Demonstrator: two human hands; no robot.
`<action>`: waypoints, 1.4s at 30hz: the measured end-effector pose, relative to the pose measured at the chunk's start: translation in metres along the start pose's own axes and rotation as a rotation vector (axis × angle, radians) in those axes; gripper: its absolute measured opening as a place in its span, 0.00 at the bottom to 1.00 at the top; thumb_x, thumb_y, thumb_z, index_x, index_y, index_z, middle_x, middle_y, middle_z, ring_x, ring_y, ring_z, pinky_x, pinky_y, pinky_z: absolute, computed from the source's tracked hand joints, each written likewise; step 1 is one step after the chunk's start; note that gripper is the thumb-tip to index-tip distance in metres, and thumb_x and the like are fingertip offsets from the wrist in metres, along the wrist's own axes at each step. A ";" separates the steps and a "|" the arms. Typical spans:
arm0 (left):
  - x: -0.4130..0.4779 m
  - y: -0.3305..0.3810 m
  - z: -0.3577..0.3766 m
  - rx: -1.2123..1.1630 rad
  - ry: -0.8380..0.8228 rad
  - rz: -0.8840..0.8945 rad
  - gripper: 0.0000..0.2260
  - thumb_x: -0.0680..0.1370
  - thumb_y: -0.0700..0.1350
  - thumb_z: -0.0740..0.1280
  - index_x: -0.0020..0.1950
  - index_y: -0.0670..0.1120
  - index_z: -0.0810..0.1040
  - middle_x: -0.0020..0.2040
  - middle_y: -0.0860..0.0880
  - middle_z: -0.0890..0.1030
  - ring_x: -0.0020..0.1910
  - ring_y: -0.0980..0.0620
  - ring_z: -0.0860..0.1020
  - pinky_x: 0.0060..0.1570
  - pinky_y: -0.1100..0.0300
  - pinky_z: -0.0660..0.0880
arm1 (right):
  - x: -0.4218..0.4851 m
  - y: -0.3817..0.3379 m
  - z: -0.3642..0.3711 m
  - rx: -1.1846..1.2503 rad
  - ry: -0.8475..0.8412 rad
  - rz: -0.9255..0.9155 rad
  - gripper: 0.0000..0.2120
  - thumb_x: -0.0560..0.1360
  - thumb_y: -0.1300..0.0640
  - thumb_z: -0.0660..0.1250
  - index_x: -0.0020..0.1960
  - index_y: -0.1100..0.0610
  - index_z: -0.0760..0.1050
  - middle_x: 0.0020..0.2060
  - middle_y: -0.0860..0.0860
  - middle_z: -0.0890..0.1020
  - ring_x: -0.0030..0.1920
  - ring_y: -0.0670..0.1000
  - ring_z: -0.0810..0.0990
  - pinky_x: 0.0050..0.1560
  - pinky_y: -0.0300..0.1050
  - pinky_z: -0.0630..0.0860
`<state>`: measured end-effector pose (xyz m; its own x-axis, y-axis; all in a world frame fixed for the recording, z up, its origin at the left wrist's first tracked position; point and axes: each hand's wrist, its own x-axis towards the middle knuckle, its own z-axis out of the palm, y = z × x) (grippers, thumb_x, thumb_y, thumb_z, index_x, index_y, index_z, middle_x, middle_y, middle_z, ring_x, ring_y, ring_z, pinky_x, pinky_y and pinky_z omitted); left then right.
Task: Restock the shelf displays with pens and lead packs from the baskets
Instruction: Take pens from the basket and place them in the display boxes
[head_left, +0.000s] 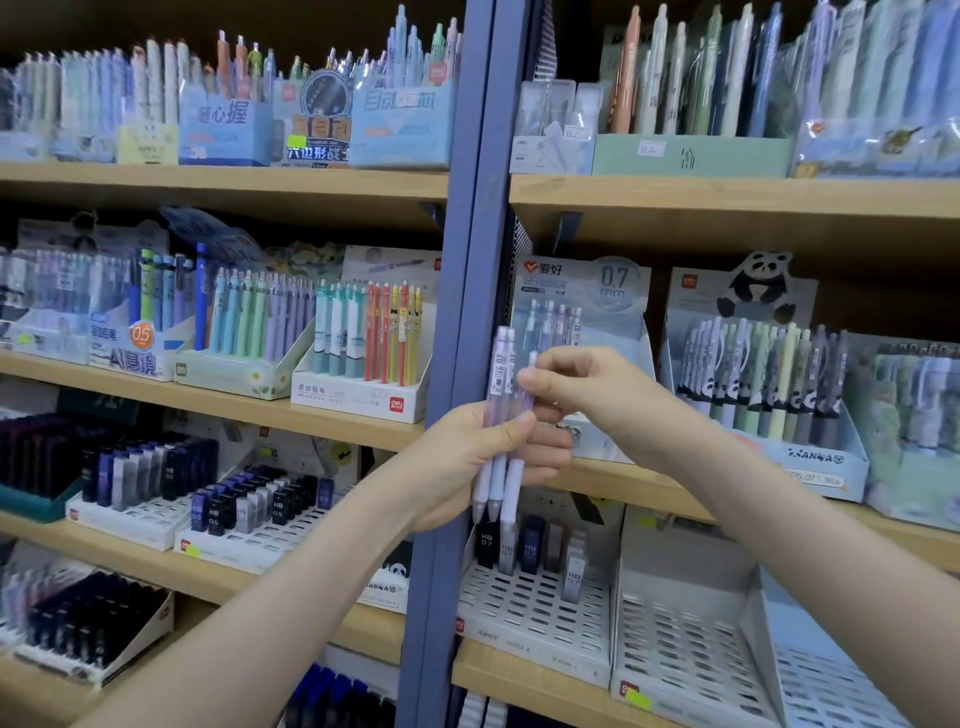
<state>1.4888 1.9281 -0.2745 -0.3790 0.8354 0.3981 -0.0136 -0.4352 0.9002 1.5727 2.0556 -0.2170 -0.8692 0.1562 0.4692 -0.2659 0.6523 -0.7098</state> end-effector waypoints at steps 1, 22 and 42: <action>0.000 0.001 -0.001 -0.007 0.016 -0.001 0.15 0.73 0.44 0.64 0.57 0.40 0.77 0.47 0.42 0.85 0.45 0.49 0.84 0.49 0.56 0.81 | 0.000 -0.001 -0.002 0.029 0.061 -0.016 0.10 0.78 0.56 0.65 0.40 0.58 0.74 0.32 0.50 0.78 0.32 0.45 0.76 0.37 0.37 0.74; 0.005 0.000 -0.018 0.087 0.265 0.064 0.08 0.80 0.40 0.61 0.54 0.38 0.77 0.42 0.45 0.85 0.42 0.52 0.84 0.44 0.62 0.81 | 0.037 0.020 -0.040 0.027 0.446 -0.004 0.04 0.79 0.60 0.63 0.46 0.56 0.74 0.38 0.54 0.81 0.33 0.49 0.79 0.38 0.39 0.79; 0.003 -0.003 -0.022 -0.041 0.228 0.062 0.08 0.80 0.39 0.61 0.53 0.39 0.78 0.38 0.47 0.83 0.36 0.54 0.82 0.40 0.63 0.80 | 0.066 0.042 -0.027 -0.393 0.323 0.133 0.10 0.78 0.55 0.65 0.40 0.58 0.71 0.35 0.54 0.81 0.34 0.49 0.79 0.35 0.40 0.76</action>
<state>1.4673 1.9247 -0.2798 -0.5796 0.7109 0.3983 -0.0191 -0.5005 0.8655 1.5153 2.1133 -0.2012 -0.6952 0.4367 0.5710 0.0684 0.8309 -0.5522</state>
